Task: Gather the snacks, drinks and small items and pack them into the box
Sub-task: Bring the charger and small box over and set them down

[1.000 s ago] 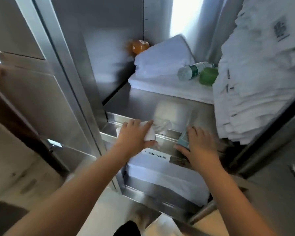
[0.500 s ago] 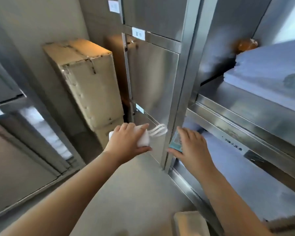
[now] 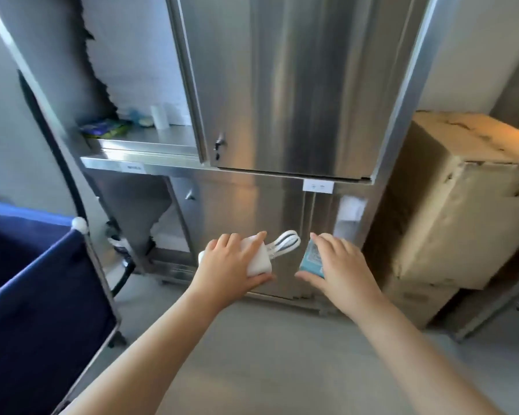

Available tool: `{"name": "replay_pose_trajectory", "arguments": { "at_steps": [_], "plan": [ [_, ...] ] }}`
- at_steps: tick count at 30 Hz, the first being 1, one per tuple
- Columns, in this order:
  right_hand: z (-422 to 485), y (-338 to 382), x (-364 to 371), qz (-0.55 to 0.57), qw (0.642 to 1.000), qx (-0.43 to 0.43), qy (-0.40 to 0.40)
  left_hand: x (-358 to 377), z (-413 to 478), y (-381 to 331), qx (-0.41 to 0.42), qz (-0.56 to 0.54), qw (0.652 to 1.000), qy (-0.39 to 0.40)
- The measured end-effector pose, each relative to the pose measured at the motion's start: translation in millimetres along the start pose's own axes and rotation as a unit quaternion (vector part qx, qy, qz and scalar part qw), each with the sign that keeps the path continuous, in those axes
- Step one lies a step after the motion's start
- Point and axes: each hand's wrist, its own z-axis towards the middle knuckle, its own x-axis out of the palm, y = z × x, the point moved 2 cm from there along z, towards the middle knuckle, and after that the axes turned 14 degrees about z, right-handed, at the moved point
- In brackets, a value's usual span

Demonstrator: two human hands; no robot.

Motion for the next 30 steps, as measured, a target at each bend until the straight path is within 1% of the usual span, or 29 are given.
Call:
{"name": "replay_pose_trajectory", "arguments": {
  "at_steps": [2, 5, 11, 16, 18, 21, 24, 27, 30],
  "plan": [
    [49.4, 47.0, 38.0, 0.018, 0.998, -0.052, 0.017, 18.3, -7.2, 66.1, -0.046, 0.010, 0.999, 0.021],
    [104.4, 101.7, 85.3, 0.027, 0.993, -0.111, 0.042, 40.1, -15.4, 145.4, -0.092, 0.033, 0.994, 0.047],
    [187.8, 165.3, 140.8, 0.045, 0.983, -0.160, 0.083, 67.9, -12.2, 243.5, -0.144, 0.045, 0.987, 0.057],
    [266.0, 187.1, 176.6, 0.044, 0.979, -0.174, 0.092, 106.8, 23.8, 301.4, -0.160, 0.043, 0.984, 0.068],
    [301.5, 191.5, 193.9, 0.042, 0.978, -0.178, 0.100, 125.2, 45.4, 324.4, -0.153, 0.045, 0.984, 0.075],
    [365.2, 196.7, 218.8, 0.041, 0.978, -0.179, 0.099, 150.6, 85.8, 366.9, -0.147, 0.051, 0.984, 0.082],
    [434.9, 199.2, 238.8, 0.041, 0.979, -0.175, 0.097, 172.8, 130.1, 413.3, -0.161, 0.041, 0.983, 0.084],
    [501.6, 204.4, 249.0, 0.039, 0.981, -0.163, 0.095, 189.7, 174.7, 458.1, -0.155, 0.033, 0.982, 0.105],
    [566.0, 212.6, 255.9, 0.033, 0.983, -0.163, 0.078, 200.9, 219.5, 499.5, -0.146, 0.045, 0.983, 0.100]
  ]
}}
